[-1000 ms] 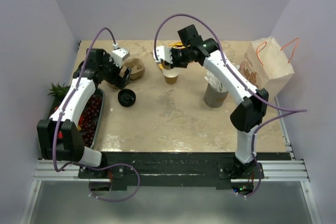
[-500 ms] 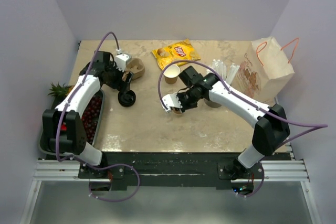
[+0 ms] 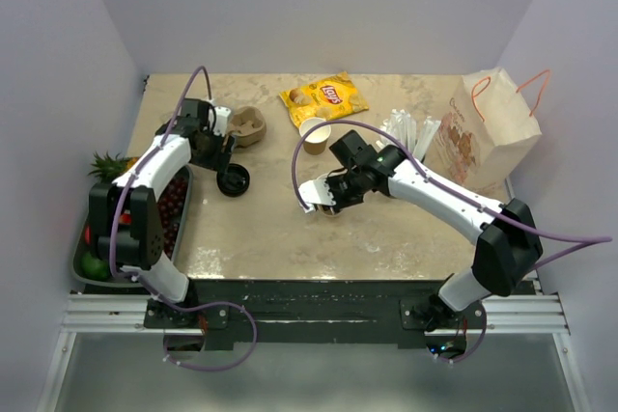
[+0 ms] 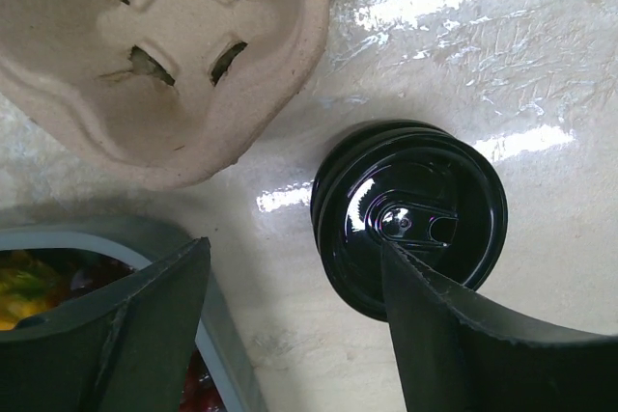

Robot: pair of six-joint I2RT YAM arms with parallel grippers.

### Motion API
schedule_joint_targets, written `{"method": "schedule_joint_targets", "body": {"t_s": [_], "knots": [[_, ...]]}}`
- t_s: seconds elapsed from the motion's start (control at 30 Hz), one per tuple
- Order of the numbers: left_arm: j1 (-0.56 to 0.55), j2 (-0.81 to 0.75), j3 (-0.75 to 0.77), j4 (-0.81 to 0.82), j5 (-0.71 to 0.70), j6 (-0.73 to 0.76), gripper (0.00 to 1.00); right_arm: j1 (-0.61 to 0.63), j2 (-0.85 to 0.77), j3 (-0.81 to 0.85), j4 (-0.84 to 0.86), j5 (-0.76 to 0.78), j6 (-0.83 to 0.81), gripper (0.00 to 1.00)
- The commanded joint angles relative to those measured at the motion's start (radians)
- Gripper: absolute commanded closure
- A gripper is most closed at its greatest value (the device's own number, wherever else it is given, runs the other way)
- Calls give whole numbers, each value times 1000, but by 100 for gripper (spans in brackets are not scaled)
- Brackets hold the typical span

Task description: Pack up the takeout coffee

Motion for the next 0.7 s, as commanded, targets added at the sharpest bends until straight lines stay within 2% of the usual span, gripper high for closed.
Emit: {"method": "schedule_joint_targets", "body": {"t_s": [0.0,0.1,0.2,0.33,0.43,0.6,0.67], "knots": [[0,21,35,-5,11,-37,27,0,-13,9,25,-12,23,81],[0,35,38,-9,22,-36,32,-2,-12,18,24,-7,30,66],[0,36,33,-8,25,-39,36,-2,-13,19,21,-1,38,60],[0,44,36,-5,28,-34,41,-5,-25,41,19,13,40,59],[0,51,44,-5,36,-29,44,-22,-28,82,41,-16,98,58],[0,74,65,-12,41,-25,54,-32,-25,176,79,-42,217,58],[0,87,76,-15,33,-20,55,-32,-24,208,91,-38,234,58]]}}
